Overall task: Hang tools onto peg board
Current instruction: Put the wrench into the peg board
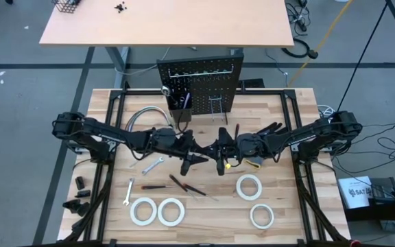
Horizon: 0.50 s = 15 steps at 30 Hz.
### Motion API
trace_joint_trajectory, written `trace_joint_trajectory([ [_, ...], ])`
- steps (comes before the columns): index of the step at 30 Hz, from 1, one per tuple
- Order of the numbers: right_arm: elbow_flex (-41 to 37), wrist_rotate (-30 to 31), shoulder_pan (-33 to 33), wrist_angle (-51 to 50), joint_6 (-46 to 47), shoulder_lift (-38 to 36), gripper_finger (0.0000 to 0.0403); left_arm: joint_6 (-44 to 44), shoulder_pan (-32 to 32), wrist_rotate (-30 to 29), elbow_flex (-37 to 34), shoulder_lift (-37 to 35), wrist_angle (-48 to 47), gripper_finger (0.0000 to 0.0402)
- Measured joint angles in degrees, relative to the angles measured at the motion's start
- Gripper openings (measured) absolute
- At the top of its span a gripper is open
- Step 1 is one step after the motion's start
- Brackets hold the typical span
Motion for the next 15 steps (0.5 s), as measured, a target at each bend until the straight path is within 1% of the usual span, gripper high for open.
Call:
trace_joint_trajectory([
  [5, 0.0, 0.0, 0.0, -0.2, -0.3, 0.0, 0.0006, -0.1, 0.6, 0.0, 0.0, -0.5, -0.2, 0.0157],
  [12, 0.0, -0.1, 0.0, -0.1, -1.2, 0.0, 0.0004, -0.1, 0.6, 0.0, 0.0, -0.5, -3.0, 0.0157],
  [15, 0.0, -0.1, 0.0, -0.1, -1.2, 0.0, 0.0004, -0.1, 0.6, 0.0, 0.0, -0.5, -3.0, 0.0149],
])
